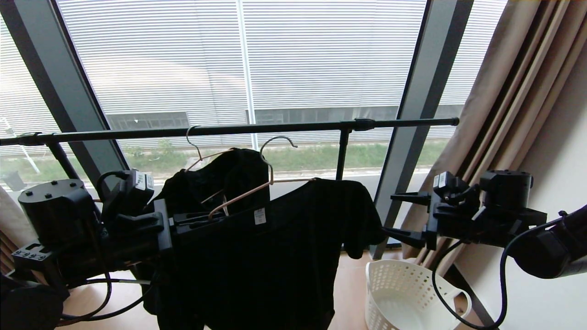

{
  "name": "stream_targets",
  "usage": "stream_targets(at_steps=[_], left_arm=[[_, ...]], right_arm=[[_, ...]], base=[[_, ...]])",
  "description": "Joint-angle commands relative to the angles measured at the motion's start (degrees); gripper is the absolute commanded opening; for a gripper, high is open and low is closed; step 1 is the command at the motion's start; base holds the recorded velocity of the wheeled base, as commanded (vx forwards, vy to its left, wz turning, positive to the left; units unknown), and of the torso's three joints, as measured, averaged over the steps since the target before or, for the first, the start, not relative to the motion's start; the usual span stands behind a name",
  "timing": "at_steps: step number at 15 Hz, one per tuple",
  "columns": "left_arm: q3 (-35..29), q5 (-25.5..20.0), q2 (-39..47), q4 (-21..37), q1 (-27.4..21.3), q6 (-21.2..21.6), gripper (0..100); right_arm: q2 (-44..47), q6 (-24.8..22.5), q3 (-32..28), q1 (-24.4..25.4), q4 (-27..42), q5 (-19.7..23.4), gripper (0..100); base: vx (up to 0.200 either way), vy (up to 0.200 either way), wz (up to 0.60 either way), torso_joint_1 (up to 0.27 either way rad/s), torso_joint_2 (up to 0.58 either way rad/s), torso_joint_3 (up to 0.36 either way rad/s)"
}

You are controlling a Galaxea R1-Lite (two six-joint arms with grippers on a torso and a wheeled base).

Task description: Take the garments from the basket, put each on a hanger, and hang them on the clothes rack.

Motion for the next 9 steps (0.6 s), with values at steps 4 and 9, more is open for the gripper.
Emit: stream_targets(at_steps=[4, 9], left_arm=[[0.44, 0.11, -0.14, 0.00, 2.43, -0.07, 0], [0.09, 0.37, 1.71, 0.36, 5.24, -0.16, 0]], right_arm=[[-7.69, 6.03, 1.49, 6.04, -0.14, -6.40, 100], [-8.13, 8.05, 0.78, 8.24, -0.23, -12.28, 100]], base=[[0.000, 0.000, 0.00, 0.000, 0.00, 0.000], [0.000, 0.000, 0.00, 0.000, 0.00, 0.000]])
